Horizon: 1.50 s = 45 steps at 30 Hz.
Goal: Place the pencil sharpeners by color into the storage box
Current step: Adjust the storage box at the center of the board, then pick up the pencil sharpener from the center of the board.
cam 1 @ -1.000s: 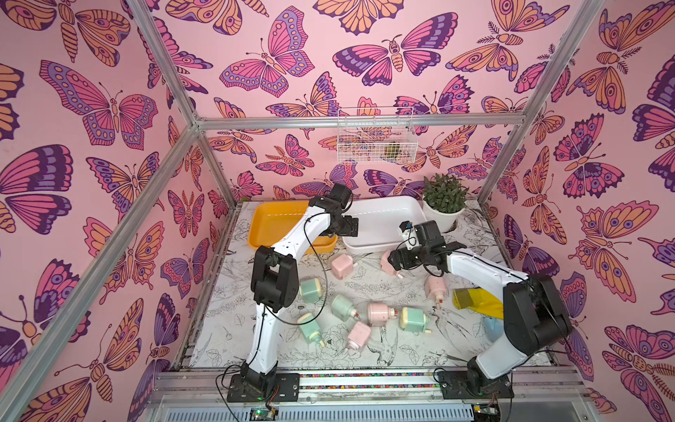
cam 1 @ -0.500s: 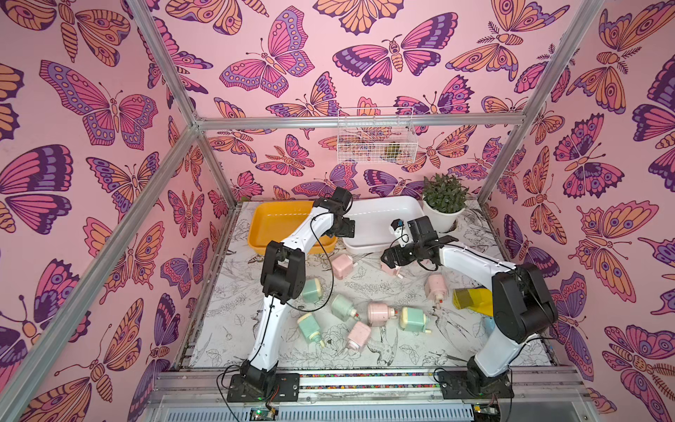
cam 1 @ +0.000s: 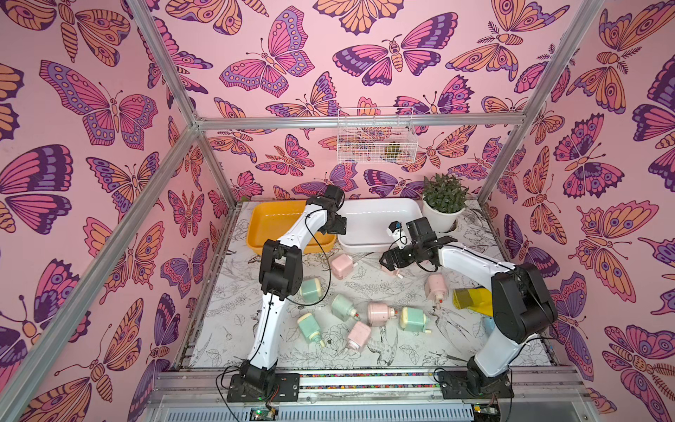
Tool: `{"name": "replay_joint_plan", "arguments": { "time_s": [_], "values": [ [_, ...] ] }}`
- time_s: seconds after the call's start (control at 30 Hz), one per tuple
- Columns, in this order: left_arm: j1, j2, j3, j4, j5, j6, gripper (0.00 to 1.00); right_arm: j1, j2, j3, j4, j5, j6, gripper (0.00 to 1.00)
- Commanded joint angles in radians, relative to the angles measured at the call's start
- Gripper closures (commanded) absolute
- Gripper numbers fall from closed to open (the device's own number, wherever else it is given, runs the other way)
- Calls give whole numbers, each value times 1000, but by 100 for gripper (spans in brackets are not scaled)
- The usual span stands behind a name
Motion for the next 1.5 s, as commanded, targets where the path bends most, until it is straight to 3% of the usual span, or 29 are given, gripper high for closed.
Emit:
{"name": "replay_joint_plan", "arguments": {
  "time_s": [0.0,0.2,0.43,0.6,0.73,0.87,1.0,1.13,1.27,1.47],
  "values": [
    [7,23,21,-55,5,15,0,8,-8,-13,-12,-26,-23,1],
    [0,-29,-7,-55,179,10,0,18,10,-5,-13,-16,-63,0],
    [-20,-178,-73,-40,122,8,0,19,47,49,-117,69,-157,2],
    [-81,-363,-285,97,103,24,0,18,48,55,-136,120,-171,3],
    [-118,-477,-454,215,217,4,0,18,73,77,-136,96,-164,6],
    [-153,-594,-681,442,318,-3,0,19,95,101,-132,74,-164,8],
    [-156,-679,-848,573,321,24,0,18,112,120,-134,79,-177,15],
    [-155,-707,-912,583,303,52,0,18,119,131,-129,65,-182,20],
    [-157,-726,-951,606,393,123,0,18,140,156,-148,73,-185,21],
    [-160,-734,-965,605,352,198,0,18,157,177,-180,74,-203,28]
  ]
}}
